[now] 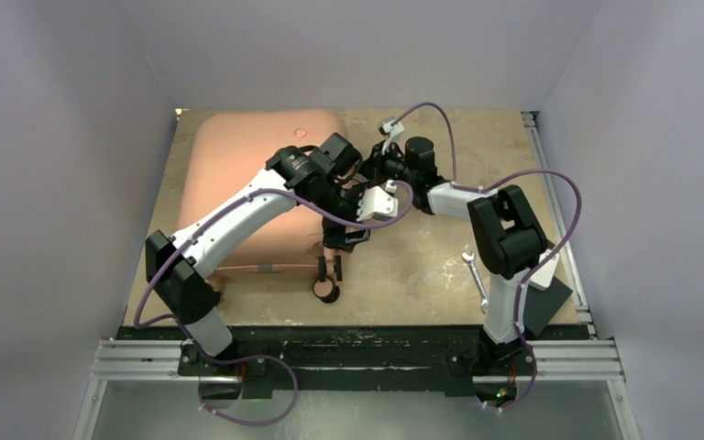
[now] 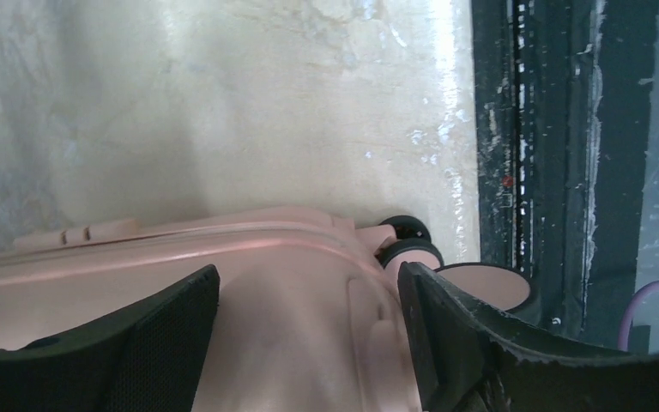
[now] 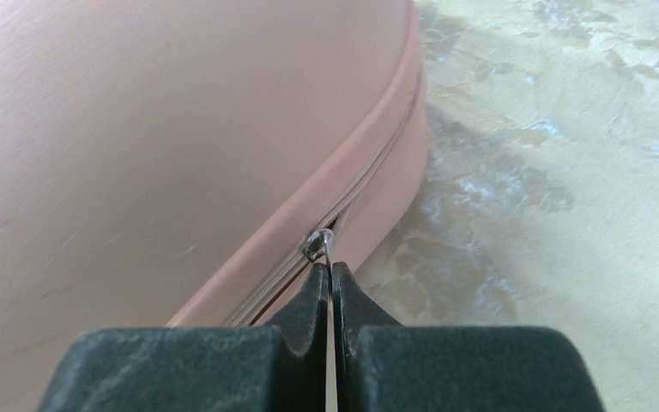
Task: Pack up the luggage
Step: Zip the luggage at the center of the board.
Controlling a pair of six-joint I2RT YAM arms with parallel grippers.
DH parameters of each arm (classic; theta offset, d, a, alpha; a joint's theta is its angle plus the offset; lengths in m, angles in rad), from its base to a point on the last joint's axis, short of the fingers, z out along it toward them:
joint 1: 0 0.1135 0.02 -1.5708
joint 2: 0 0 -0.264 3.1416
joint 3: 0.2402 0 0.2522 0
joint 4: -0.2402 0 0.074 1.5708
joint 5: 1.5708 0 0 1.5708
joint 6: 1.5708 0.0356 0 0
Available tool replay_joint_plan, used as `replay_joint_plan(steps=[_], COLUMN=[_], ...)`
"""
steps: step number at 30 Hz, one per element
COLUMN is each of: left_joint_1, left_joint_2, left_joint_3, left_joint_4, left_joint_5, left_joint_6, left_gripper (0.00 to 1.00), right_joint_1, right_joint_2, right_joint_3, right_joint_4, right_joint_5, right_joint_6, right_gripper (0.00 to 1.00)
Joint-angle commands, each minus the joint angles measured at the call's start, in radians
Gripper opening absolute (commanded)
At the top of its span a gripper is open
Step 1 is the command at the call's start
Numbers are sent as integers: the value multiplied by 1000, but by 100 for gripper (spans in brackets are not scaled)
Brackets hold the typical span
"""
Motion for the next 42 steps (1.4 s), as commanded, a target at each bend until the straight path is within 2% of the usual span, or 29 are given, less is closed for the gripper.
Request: replay_joint_plan(steps=[1, 6, 9, 12, 14, 17, 20, 24, 26, 29, 31, 36, 42], left_joint_1=[3, 3, 4, 19, 59, 180, 266, 434, 512, 634, 741, 981, 1011], left_joint_2=[-46, -57, -85, -112, -139, -198, -283, -375, -395, -371, -347, -314, -270], left_joint_3=[-86, -148, -182, -190, -166, -111, -102, -145, -169, -168, -172, -240, -318], left_joint_4=[-100, -123, -120, -111, -97, 28, 241, 500, 577, 601, 594, 643, 843], left_joint_5=[64, 75, 69, 59, 69, 66, -126, -403, -550, -727, -784, -798, -1001], left_joint_6=[46, 56, 63, 55, 44, -44, -227, -381, -423, -487, -542, -592, -504], left_gripper=[73, 70, 70, 72, 73, 83, 90, 98, 99, 99, 99, 99, 99], right_joint_1=[-71, -82, -90, -93, -93, -93, -96, -102, -103, -103, -103, -103, -103], right_joint_2=[47, 190, 275, 335, 358, 355, 324, 299, 297, 297, 297, 297, 302], right_joint_3=[190, 404, 557, 642, 667, 657, 631, 618, 619, 625, 625, 625, 625], right_joint_4=[-41, -185, -262, -294, -297, -281, -264, -254, -254, -257, -256, -248, -238], right_joint_5=[115, 121, 88, 44, 4, -31, -39, -50, -57, -71, -79, -99, -121], right_joint_6=[-68, -124, -135, -142, -139, -135, -145, -152, -153, -151, -149, -141, -123], right_gripper=[0, 0, 0, 0, 0, 0, 0, 0, 0, 0, 0, 0, 0])
